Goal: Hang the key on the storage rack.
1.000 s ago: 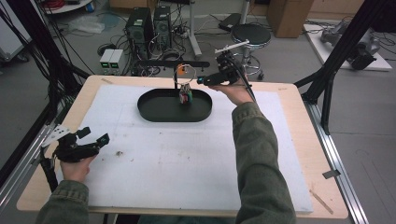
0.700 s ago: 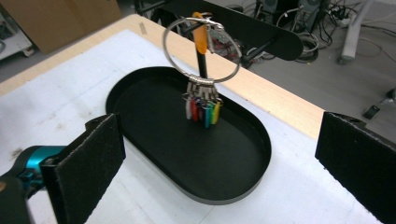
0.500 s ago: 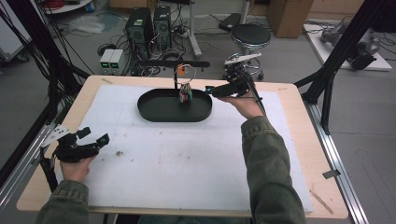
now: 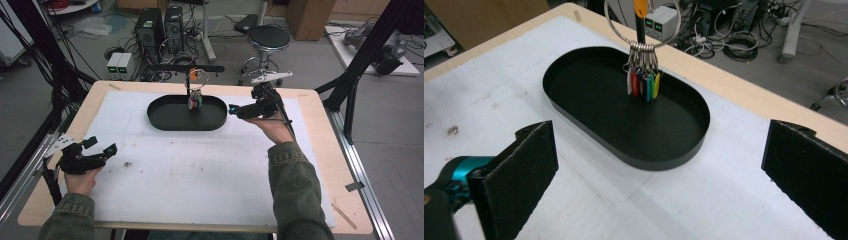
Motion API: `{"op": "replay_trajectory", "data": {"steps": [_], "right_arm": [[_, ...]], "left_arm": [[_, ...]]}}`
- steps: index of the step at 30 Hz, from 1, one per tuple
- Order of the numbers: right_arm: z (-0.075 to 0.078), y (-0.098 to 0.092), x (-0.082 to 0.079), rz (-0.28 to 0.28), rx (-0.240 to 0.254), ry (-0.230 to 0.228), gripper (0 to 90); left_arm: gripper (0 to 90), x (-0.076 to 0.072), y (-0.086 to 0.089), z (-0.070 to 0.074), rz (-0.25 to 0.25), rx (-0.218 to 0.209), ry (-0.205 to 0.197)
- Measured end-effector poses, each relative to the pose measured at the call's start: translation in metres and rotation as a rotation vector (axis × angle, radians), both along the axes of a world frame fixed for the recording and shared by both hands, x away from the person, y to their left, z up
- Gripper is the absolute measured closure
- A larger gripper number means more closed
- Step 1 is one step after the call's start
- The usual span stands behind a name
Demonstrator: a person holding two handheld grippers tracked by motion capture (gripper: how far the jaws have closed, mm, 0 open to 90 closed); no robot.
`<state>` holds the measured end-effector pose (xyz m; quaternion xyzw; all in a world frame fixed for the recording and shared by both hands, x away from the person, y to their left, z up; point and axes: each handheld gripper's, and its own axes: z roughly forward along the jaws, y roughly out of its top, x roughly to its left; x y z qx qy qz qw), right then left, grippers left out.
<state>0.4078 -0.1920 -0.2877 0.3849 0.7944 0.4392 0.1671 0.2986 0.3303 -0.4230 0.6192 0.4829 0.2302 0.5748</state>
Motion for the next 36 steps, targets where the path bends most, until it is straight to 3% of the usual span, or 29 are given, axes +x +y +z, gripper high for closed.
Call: {"op": "replay_trajectory", "data": {"steps": [22,29,36], "right_arm": [[-0.042,-0.038,-0.033,-0.085,0.04,0.031,0.5],[-0.058,-0.049,-0.046,-0.131,0.018,0.028,0.5],[-0.068,-0.056,-0.056,-0.147,0.028,0.031,0.5]], "left_arm": [[1.7,0.0,-0.002,0.0,-0.009,0.011,0.011],[1.7,-0.001,-0.002,0.0,-0.009,0.017,0.013],[1.7,-0.001,-0.002,0.0,-0.006,0.016,0.012]]}}
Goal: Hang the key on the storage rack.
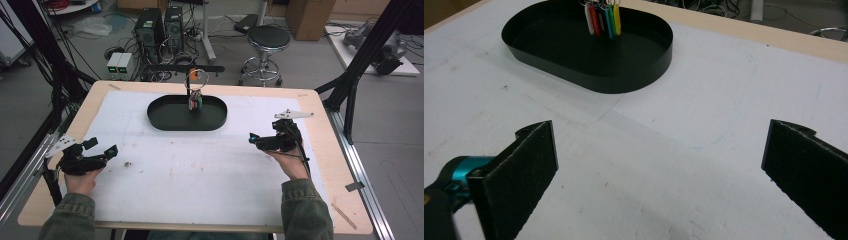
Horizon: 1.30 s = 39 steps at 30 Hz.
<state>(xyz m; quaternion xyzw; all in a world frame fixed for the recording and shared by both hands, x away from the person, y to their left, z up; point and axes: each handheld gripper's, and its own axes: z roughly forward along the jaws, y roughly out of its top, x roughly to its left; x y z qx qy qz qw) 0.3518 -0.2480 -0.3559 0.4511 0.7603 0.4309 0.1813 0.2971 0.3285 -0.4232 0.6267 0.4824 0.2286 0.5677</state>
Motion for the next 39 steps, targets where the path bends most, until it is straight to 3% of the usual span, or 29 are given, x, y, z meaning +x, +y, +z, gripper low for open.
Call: {"op": "replay_trajectory", "data": {"steps": [6,12,20,26,36,39], "right_arm": [[-0.007,-0.006,-0.005,-0.02,-0.029,0.008,0.5],[-0.008,-0.011,-0.011,-0.033,-0.012,-0.012,0.5],[-0.025,-0.016,-0.022,-0.061,-0.043,-0.008,0.5],[-0.037,-0.021,-0.03,-0.13,-0.039,-0.024,0.5],[-0.057,-0.035,-0.046,-0.191,-0.014,-0.033,0.5],[-0.064,-0.039,-0.052,-0.228,-0.006,-0.059,0.5]], "left_arm": [[1.7,-0.001,0.001,0.0,0.009,0.002,-0.003],[1.7,-0.001,0.001,0.0,0.006,0.006,-0.002],[1.7,-0.001,0.0,0.0,0.009,0.005,0.0],[1.7,0.0,0.0,0.0,0.005,0.01,0.005],[1.7,-0.001,0.0,0.0,0.005,0.011,0.005],[1.7,-0.001,0.0,0.0,0.009,0.013,0.006]]}}
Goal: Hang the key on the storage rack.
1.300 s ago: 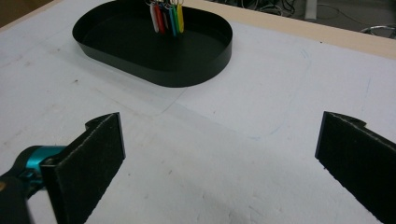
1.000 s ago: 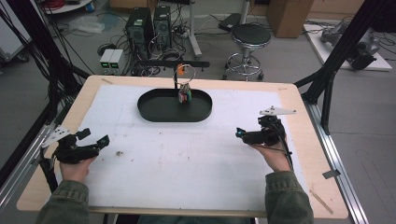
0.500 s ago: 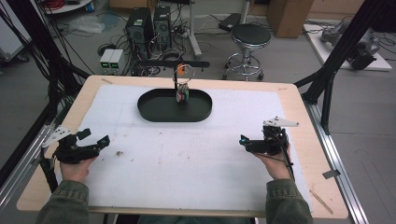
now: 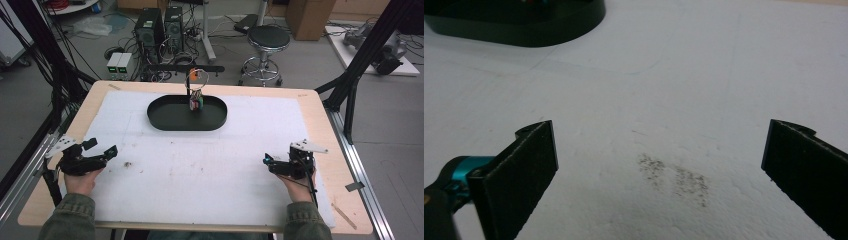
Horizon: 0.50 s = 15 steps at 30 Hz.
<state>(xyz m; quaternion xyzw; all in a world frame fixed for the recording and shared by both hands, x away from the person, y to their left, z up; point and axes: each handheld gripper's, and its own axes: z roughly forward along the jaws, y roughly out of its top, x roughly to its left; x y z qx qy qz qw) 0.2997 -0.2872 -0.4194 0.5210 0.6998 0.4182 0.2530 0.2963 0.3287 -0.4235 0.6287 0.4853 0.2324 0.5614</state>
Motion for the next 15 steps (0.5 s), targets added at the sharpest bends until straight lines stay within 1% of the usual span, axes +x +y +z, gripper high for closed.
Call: {"op": "replay_trajectory", "data": {"steps": [2,9,11,13,15], "right_arm": [[-0.002,-0.004,-0.003,-0.027,0.009,-0.009,0.5],[0.001,-0.011,-0.015,-0.094,0.051,-0.108,0.5],[0.0,-0.013,-0.018,-0.098,0.052,-0.129,0.5],[0.001,-0.014,-0.02,-0.1,0.055,-0.136,0.5],[0.002,-0.014,-0.021,-0.103,0.055,-0.154,0.5]], "left_arm": [[1.7,0.0,0.0,0.0,-0.003,0.0,0.0],[1.7,0.0,0.0,0.0,-0.003,-0.001,0.001],[1.7,0.0,0.0,0.0,-0.001,-0.003,0.0],[1.7,0.001,0.0,0.0,-0.002,-0.003,0.0],[1.7,0.001,-0.001,0.0,-0.003,-0.002,-0.001]]}}
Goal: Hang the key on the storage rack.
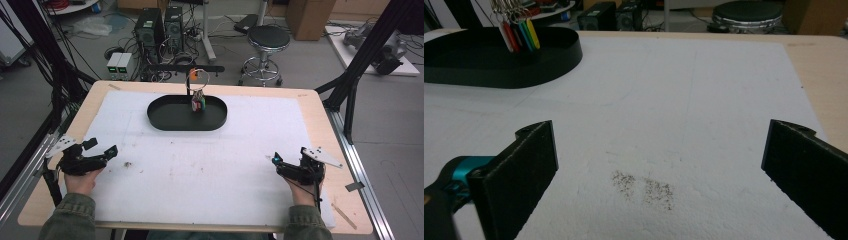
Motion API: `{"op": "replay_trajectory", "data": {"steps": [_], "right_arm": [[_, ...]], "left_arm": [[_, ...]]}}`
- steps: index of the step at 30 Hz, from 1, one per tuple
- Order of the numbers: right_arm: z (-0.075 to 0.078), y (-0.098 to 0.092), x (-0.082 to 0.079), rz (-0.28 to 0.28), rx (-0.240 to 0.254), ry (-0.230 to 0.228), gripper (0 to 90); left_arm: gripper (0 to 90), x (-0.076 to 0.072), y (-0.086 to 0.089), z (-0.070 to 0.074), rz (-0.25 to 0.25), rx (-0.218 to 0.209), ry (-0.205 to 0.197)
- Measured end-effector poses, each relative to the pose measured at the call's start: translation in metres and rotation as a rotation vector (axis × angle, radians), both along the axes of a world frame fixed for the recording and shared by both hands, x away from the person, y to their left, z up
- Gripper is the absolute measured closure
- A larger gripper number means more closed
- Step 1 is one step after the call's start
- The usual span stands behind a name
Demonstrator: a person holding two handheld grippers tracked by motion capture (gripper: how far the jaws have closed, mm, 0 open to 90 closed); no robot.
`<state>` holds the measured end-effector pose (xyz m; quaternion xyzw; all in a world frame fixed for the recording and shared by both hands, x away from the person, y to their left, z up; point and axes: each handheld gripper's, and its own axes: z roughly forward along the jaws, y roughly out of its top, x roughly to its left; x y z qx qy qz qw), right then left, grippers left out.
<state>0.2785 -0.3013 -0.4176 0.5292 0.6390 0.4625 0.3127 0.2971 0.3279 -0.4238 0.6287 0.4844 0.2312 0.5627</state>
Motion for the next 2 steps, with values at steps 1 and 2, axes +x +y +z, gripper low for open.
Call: {"op": "replay_trajectory", "data": {"steps": [1,2], "right_arm": [[0.0007,-0.0005,-0.0005,0.001,0.0,-0.013,0.5],[0.0015,-0.0007,-0.0015,0.004,0.007,-0.016,0.5]], "left_arm": [[1.7,0.0002,-0.0003,-0.0001,-0.001,-0.001,0.001],[1.7,0.0003,-0.0006,-0.0002,0.002,-0.002,0.0]]}}
